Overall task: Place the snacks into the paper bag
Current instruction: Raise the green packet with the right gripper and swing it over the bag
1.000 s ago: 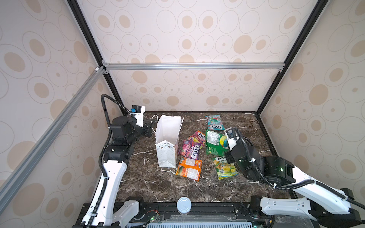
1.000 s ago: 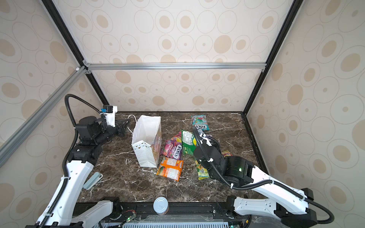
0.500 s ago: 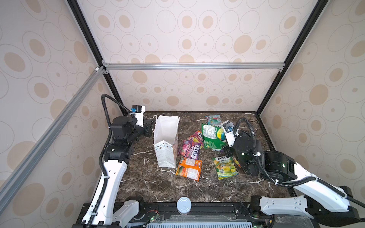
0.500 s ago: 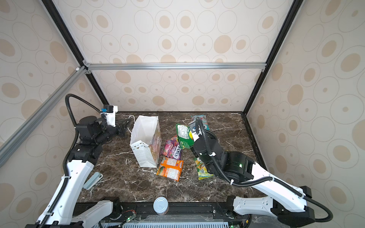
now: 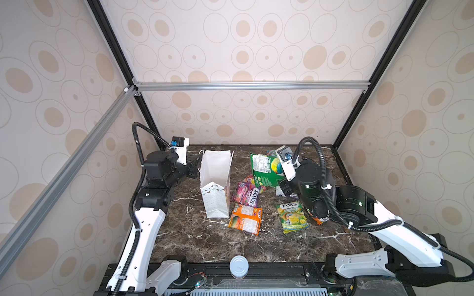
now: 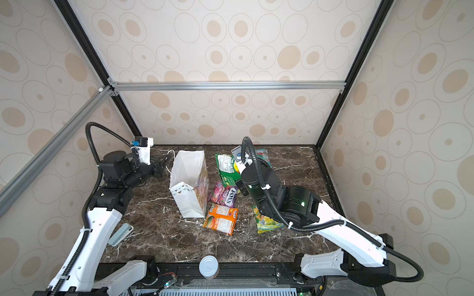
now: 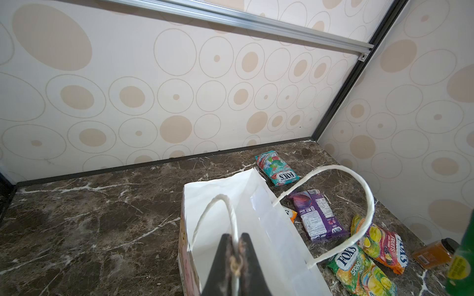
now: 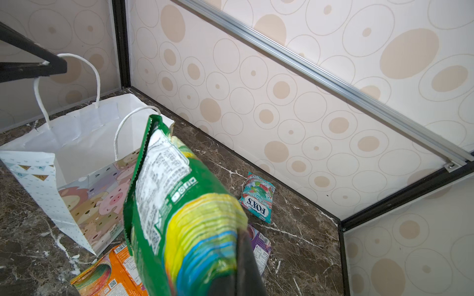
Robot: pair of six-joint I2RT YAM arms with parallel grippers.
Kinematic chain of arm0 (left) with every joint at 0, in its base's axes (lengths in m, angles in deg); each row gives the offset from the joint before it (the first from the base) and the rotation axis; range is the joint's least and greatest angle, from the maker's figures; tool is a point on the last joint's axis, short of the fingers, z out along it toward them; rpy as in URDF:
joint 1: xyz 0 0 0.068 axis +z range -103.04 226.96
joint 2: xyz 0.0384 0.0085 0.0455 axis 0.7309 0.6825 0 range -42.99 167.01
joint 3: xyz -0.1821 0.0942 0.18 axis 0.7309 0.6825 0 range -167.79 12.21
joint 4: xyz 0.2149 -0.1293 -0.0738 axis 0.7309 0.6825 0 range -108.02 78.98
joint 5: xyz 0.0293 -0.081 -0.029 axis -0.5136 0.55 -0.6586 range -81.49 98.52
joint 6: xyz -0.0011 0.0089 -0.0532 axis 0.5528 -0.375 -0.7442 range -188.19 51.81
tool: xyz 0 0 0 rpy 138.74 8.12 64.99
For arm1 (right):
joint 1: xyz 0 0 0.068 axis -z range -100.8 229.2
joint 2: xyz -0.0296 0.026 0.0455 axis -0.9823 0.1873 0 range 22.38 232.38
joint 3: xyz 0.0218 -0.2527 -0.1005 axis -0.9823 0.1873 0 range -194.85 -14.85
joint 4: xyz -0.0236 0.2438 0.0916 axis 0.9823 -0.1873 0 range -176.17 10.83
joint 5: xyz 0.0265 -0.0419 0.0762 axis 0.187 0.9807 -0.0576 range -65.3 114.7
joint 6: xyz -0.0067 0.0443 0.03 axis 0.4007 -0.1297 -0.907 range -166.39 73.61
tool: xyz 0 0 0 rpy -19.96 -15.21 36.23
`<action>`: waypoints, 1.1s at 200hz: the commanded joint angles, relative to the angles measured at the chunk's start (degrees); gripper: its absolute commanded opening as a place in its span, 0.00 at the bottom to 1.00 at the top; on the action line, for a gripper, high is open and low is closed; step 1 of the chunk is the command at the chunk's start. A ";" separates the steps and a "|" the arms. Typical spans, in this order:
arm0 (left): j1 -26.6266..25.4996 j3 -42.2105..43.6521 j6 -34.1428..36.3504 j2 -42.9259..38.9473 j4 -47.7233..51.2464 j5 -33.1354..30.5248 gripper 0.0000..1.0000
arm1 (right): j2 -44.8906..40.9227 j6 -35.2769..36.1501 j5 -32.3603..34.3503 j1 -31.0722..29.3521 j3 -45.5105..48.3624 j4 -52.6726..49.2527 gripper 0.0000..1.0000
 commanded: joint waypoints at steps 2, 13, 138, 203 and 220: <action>0.35 -0.61 0.57 -0.65 -0.99 0.81 0.09 | 2.14 2.22 -1.43 0.36 -4.27 1.88 0.00; 0.29 -0.68 0.53 -0.56 -0.98 1.13 0.09 | 3.18 2.72 -2.23 0.43 -5.53 2.30 0.00; 0.34 -0.22 -0.50 -1.62 -2.85 4.93 0.08 | 21.59 -0.39 -6.76 0.38 -32.48 -5.40 0.00; 0.35 -0.11 -0.47 -1.94 -3.13 5.41 0.09 | 32.81 -1.70 -4.03 0.26 -48.00 -9.75 0.00; 0.34 0.03 -0.43 -2.02 -3.36 5.62 0.09 | 33.90 -0.84 -1.57 0.27 -48.75 -9.61 0.00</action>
